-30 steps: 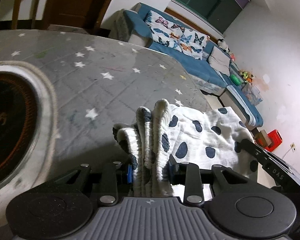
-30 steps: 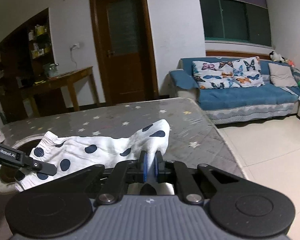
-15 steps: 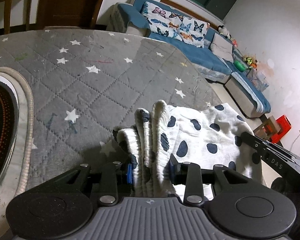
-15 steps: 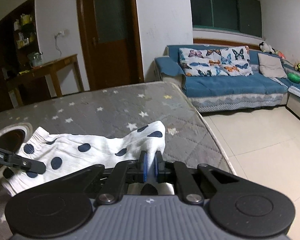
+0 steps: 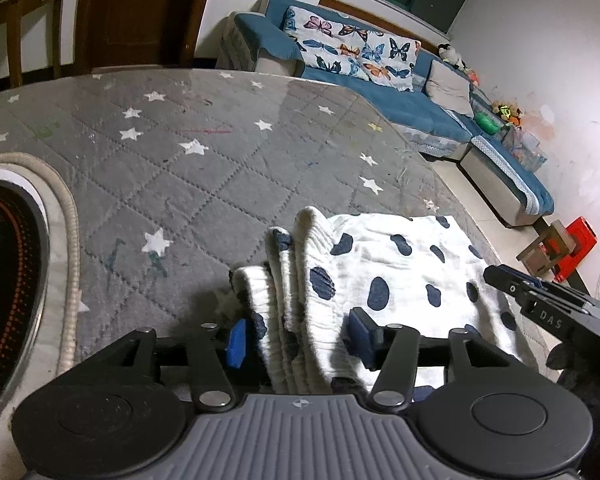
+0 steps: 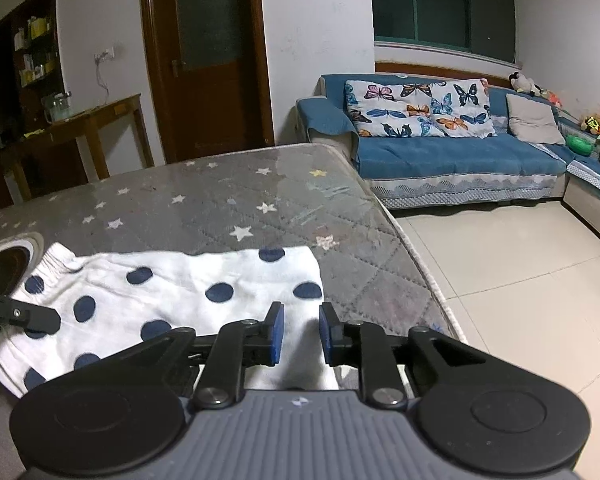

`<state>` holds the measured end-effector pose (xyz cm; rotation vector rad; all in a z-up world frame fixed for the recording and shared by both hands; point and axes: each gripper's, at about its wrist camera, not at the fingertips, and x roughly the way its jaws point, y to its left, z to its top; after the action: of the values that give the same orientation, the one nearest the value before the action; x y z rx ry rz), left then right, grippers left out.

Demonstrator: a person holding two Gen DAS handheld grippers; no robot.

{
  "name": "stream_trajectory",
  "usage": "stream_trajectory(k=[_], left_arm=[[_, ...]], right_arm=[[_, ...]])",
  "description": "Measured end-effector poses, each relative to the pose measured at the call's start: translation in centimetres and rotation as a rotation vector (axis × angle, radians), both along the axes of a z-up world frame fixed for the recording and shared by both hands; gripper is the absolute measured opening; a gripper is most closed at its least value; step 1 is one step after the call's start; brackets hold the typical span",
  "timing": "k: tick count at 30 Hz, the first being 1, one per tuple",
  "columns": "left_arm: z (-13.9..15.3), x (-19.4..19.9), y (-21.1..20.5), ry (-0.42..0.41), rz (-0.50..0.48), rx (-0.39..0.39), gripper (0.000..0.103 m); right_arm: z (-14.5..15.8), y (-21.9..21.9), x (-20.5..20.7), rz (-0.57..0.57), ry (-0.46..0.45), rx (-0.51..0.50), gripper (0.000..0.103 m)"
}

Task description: Fold clothes

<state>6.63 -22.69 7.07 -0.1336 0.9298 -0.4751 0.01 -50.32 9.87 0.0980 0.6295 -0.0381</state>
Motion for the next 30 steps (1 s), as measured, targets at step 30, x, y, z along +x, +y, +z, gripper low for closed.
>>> stream_trajectory(k=[30], left_arm=[[-0.7, 4.0, -0.6, -0.072, 0.05, 0.12, 0.077]], right_arm=[[-1.6, 1.3, 7.5, 0.068, 0.105, 0.082, 0.04]])
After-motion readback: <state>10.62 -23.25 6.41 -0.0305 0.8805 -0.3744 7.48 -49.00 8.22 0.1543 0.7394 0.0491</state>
